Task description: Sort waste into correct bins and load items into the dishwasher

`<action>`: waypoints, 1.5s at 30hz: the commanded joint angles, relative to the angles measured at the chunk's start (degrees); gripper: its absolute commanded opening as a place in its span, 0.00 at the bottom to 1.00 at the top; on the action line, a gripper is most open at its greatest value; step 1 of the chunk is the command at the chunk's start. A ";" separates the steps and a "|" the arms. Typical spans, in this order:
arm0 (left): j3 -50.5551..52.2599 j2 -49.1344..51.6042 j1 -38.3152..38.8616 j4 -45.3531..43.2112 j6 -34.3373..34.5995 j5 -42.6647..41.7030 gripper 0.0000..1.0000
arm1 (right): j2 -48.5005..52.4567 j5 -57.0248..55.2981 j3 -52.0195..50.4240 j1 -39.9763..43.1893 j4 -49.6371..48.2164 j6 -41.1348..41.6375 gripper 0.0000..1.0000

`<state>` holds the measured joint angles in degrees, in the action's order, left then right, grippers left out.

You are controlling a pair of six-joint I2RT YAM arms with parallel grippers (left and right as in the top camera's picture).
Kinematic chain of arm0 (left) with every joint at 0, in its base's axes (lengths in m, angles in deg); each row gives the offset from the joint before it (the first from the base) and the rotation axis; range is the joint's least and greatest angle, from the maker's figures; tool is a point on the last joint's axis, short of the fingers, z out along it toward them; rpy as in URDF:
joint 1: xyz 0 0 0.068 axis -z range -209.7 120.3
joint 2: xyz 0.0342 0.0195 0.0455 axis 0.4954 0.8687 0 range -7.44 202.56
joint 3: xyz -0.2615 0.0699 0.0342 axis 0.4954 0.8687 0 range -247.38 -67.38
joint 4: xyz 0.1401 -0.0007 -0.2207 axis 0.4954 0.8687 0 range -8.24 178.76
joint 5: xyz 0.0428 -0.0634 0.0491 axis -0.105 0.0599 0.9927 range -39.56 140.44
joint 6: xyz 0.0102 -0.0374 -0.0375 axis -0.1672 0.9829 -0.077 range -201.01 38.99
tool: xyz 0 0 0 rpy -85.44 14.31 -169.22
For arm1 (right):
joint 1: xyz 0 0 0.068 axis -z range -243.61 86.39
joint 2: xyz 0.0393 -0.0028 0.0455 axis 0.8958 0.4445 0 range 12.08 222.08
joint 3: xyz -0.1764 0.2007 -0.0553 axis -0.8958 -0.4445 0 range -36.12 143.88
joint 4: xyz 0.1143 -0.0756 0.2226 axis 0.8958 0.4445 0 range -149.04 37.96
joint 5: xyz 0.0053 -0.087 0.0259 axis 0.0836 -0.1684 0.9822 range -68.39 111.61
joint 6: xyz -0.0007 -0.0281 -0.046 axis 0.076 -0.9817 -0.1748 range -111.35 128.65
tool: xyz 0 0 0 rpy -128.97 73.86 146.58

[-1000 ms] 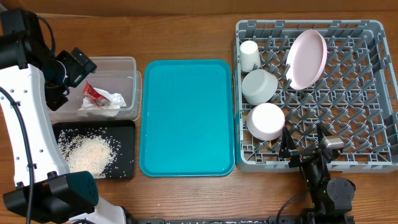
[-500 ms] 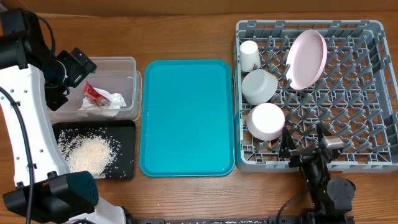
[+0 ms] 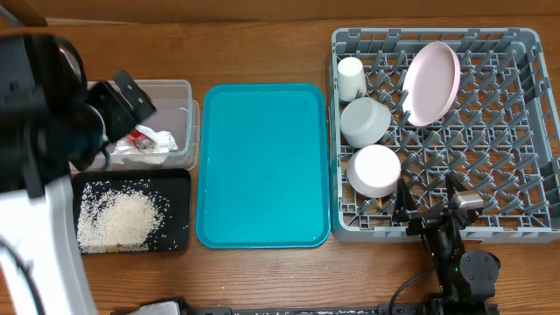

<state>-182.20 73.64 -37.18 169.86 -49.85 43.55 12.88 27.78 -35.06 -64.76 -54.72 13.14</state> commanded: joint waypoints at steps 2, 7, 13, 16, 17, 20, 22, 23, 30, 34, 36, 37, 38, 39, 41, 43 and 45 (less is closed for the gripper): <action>1.64 -5.86 3.89 -0.17 -0.74 1.57 1.00 | -0.63 0.35 -0.61 0.15 -0.20 0.17 1.00; 10.91 -13.94 5.95 -0.28 -0.74 3.48 1.00 | -0.63 0.35 -0.61 0.15 -0.20 0.17 1.00; 28.44 -23.93 5.97 -0.28 -0.72 3.65 1.00 | -0.63 0.35 -0.61 0.15 -0.20 0.17 1.00; 38.73 -29.24 5.97 -1.49 -0.70 3.43 1.00 | -0.63 0.35 -0.61 0.15 -0.20 0.17 1.00; 41.86 -30.82 5.97 -2.73 -0.70 3.48 1.00 | -0.63 0.35 -0.61 0.15 -0.20 0.17 1.00; 51.69 -36.06 5.97 -9.75 -0.66 3.43 1.00 | -0.63 0.35 -0.61 0.15 -0.20 0.17 1.00; 58.31 -39.58 5.97 -16.59 0.26 3.17 1.00 | -0.63 0.35 -0.61 0.15 -0.20 0.17 1.00; 61.33 -41.09 5.97 -19.96 0.92 2.86 1.00 | -0.63 0.35 -0.61 0.15 -0.20 0.17 1.00; 83.01 -50.53 5.97 -48.63 7.91 2.38 0.99 | -0.63 0.35 -0.61 0.15 -0.20 0.17 1.00; 94.33 -55.01 5.99 -67.60 10.23 2.36 1.00 | -0.63 0.35 -0.61 0.15 -0.20 0.17 1.00; 99.16 -56.92 6.01 -76.32 10.21 2.38 1.00 | -0.63 0.35 -0.61 0.15 -0.20 0.15 1.00; 101.20 -57.77 6.01 -79.93 10.19 2.43 1.00 | -0.63 0.35 -0.61 0.15 -0.20 0.17 1.00; 103.08 -58.62 6.01 -83.08 10.16 2.62 1.00 | -0.63 0.35 -0.61 0.15 -0.20 0.17 1.00; 104.87 -59.49 6.01 -85.83 10.16 2.86 1.00 | -0.63 0.35 -0.61 0.15 -0.20 0.17 1.00; 108.43 -61.37 6.01 -90.36 9.94 3.32 1.00 | -0.63 0.35 -0.61 0.15 -0.20 0.17 1.00; 111.34 -63.12 6.01 -92.65 9.92 4.15 1.00 | -0.63 0.35 -0.61 0.15 -0.20 0.17 1.00; 113.70 -64.59 6.01 -93.57 9.09 4.35 1.00 | -0.63 0.35 -0.61 0.15 -0.20 0.17 1.00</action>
<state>-71.43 10.97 -31.54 77.20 -40.63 46.48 12.88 27.78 -35.06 -64.78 -54.70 13.14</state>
